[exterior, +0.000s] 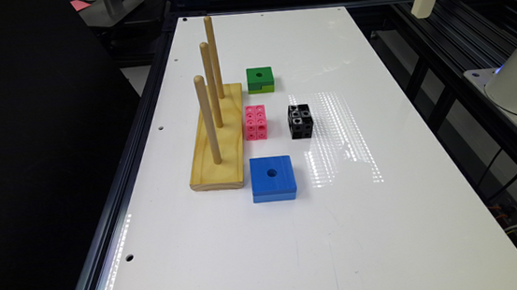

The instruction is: Pick up blue block.

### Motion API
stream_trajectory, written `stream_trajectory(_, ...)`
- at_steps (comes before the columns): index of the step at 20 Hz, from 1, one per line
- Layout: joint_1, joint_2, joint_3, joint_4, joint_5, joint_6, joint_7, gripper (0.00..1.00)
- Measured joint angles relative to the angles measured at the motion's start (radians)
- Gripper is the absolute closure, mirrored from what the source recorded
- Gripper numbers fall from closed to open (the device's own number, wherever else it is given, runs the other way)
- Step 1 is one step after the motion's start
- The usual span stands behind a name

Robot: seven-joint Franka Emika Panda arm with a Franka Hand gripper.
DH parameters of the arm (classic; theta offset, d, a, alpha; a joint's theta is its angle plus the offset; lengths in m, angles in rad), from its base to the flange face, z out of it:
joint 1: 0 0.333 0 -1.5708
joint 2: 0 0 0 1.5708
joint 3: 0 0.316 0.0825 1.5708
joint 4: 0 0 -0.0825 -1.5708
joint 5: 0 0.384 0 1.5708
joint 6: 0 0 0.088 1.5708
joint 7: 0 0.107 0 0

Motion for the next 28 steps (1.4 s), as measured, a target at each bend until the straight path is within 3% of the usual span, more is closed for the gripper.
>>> stream_trajectory(15, -0.003, 0.000, 0.000, 0.000, 0.0000, 0.000, 0.000, 0.00)
stream_trajectory(23, 0.002, 0.000, 0.001, 0.000, 0.0007, 0.005, 0.001, 0.00)
stream_trajectory(28, 0.006, 0.002, 0.021, 0.001, 0.0178, 0.024, 0.010, 0.00)
